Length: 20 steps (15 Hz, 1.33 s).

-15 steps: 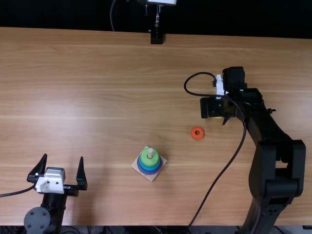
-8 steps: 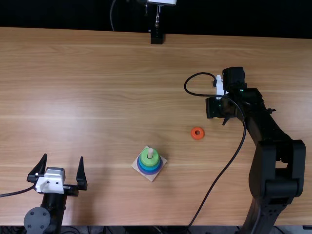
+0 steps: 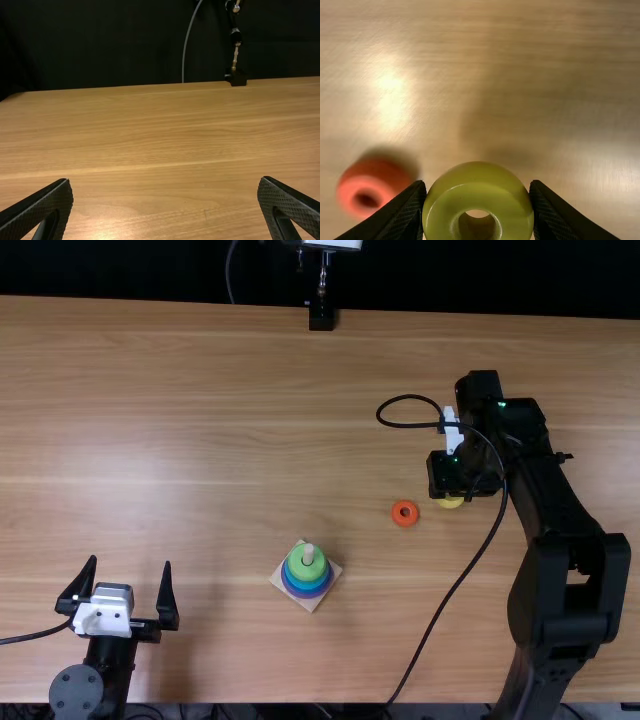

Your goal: Build the Hanoi tower: stack the rings onto the peg from bottom to top in this color order: purple, dark blue, light blue, dark green, light green, yellow, orange.

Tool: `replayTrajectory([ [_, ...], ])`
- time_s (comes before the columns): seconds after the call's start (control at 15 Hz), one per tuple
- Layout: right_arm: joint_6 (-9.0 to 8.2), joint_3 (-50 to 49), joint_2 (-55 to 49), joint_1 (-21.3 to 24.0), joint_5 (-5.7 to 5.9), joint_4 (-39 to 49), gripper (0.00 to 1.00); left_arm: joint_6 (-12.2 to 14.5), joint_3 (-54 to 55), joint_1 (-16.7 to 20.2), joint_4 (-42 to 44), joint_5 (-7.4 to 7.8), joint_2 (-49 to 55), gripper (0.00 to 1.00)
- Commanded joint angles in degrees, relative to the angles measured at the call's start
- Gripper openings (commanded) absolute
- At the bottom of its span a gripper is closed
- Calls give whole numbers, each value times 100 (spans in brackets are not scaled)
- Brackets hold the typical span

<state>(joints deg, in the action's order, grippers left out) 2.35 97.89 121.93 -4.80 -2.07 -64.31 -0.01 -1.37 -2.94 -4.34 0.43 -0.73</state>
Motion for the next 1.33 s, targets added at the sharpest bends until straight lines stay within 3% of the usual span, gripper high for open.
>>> replayTrajectory([
  [0.0,18,442,6,-302,-47,-262,0,43,137,48,-20,10,73,100],
  [0.13,103,600,-187,-540,-57,-430,0,43,137,48,-20,10,73,100],
  [0.27,493,556,-820,-839,-57,-430,0,43,137,48,-20,10,73,100],
  [0.33,535,539,-1013,-1041,-57,-430,0,43,137,48,-20,10,73,100],
  [0.87,524,635,-2209,-2403,-68,-1411,0,43,137,48,-20,10,73,100],
  [1.27,482,829,-2490,-3256,-78,-1474,0,43,137,48,-20,10,73,100],
])
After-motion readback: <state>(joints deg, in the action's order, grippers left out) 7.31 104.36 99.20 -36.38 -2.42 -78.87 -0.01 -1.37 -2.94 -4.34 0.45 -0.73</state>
